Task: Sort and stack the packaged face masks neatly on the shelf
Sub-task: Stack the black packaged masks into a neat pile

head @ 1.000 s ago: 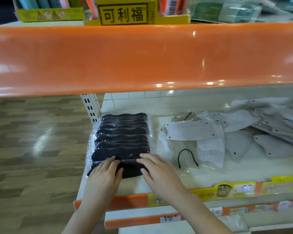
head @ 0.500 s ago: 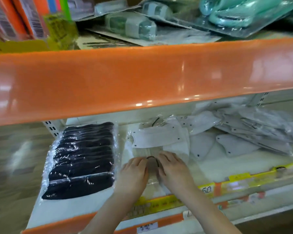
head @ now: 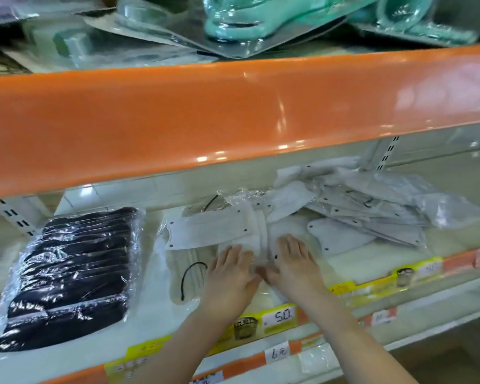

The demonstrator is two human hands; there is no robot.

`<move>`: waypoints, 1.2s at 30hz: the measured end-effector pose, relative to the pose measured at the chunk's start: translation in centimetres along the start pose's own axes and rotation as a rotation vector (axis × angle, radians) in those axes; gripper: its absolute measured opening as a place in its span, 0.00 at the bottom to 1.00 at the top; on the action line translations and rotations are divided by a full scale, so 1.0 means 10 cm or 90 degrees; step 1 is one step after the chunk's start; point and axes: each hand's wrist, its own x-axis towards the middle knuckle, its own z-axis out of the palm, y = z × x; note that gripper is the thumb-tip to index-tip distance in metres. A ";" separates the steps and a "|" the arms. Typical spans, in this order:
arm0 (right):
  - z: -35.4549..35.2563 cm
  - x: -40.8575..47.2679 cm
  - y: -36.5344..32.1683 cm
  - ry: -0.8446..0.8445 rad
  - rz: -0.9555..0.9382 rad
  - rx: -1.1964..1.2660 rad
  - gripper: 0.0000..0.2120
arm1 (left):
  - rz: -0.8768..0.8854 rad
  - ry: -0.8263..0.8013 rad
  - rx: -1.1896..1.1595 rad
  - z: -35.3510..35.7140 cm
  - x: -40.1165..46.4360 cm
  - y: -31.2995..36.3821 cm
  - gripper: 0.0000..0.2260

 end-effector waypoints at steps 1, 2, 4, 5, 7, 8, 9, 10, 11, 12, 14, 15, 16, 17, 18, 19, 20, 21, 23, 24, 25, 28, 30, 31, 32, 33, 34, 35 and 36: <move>-0.01 -0.01 0.04 0.010 -0.008 0.002 0.42 | -0.016 -0.038 -0.011 0.03 0.04 0.06 0.22; -0.02 -0.01 0.08 0.029 -0.022 0.004 0.40 | -0.043 -0.071 -0.026 0.07 0.07 0.09 0.25; -0.05 -0.01 0.13 0.078 -0.051 0.011 0.34 | -0.088 -0.081 -0.027 0.13 0.11 0.15 0.30; -0.07 -0.02 0.15 0.104 -0.068 0.016 0.31 | -0.104 -0.076 -0.024 0.15 0.13 0.17 0.31; -0.09 -0.01 0.19 0.148 -0.101 0.017 0.25 | -0.133 -0.081 -0.029 0.16 0.18 0.20 0.34; -0.10 -0.01 0.21 0.164 -0.117 0.011 0.23 | -0.143 -0.084 -0.022 0.17 0.19 0.20 0.35; -0.11 -0.02 0.23 0.178 -0.131 0.007 0.21 | -0.153 -0.079 -0.016 0.18 0.21 0.19 0.35; -0.11 -0.02 0.25 0.191 -0.143 0.006 0.20 | -0.160 -0.064 -0.012 0.20 0.22 0.19 0.34; -0.12 -0.04 0.27 0.197 -0.153 0.006 0.19 | -0.161 -0.044 -0.009 0.21 0.22 0.19 0.32; -0.13 -0.05 0.29 0.199 -0.163 0.003 0.20 | -0.156 -0.020 -0.005 0.22 0.23 0.19 0.28; -0.13 -0.07 0.34 0.191 -0.173 0.005 0.21 | -0.154 0.019 -0.005 0.20 0.24 0.18 0.22; -0.13 -0.08 0.36 0.184 -0.171 0.013 0.21 | -0.157 0.028 -0.008 0.18 0.25 0.18 0.20; -0.14 -0.08 0.37 0.178 -0.168 0.023 0.20 | -0.163 0.032 -0.009 0.16 0.26 0.17 0.18; -0.14 -0.08 0.38 0.175 -0.165 0.036 0.19 | -0.170 0.031 -0.010 0.15 0.26 0.17 0.17; -0.15 -0.09 0.37 0.174 -0.166 0.048 0.19 | -0.177 0.040 -0.013 0.13 0.27 0.17 0.16; -0.14 -0.09 0.37 0.173 -0.170 0.054 0.18 | -0.186 0.051 -0.021 0.11 0.27 0.17 0.15; -0.14 -0.10 0.36 0.175 -0.175 0.052 0.18 | -0.203 0.063 -0.029 0.10 0.26 0.17 0.14; -0.14 -0.11 0.34 0.180 -0.179 0.047 0.18 | -0.226 0.070 -0.041 0.08 0.26 0.18 0.12; -0.15 -0.14 0.30 0.186 -0.190 0.043 0.19 | -0.267 0.086 -0.083 0.05 0.24 0.17 0.09; -0.16 -0.17 0.29 0.186 -0.200 0.044 0.20 | -0.284 0.096 -0.104 0.03 0.22 0.17 0.07; -0.16 -0.20 0.29 0.183 -0.211 0.045 0.21 | -0.301 0.115 -0.142 0.02 0.19 0.16 0.05; -0.17 -0.24 0.34 0.175 -0.228 0.061 0.23 | -0.363 0.203 -0.295 -0.01 0.12 0.15 0.11; -0.16 -0.23 0.38 0.170 -0.223 0.081 0.23 | -0.382 0.259 -0.390 -0.09 0.10 0.16 0.14; -0.17 -0.23 0.40 0.167 -0.219 0.088 0.23 | -0.385 0.285 -0.444 -0.13 0.10 0.17 0.15; -0.16 -0.23 0.41 0.165 -0.216 0.094 0.22 | -0.389 0.302 -0.506 -0.17 0.10 0.16 0.14; -0.16 -0.24 0.42 0.164 -0.215 0.101 0.22 | -0.403 0.313 -0.563 -0.21 0.11 0.16 0.10; -0.16 -0.25 0.43 0.161 -0.216 0.106 0.23 | -0.433 0.315 -0.609 -0.22 0.12 0.13 0.06; -0.15 -0.26 0.43 0.157 -0.219 0.108 0.23 | -0.468 0.317 -0.618 -0.22 0.13 0.08 0.06; -0.14 -0.27 0.43 0.154 -0.223 0.107 0.24 | -0.486 0.322 -0.603 -0.20 0.13 0.03 0.09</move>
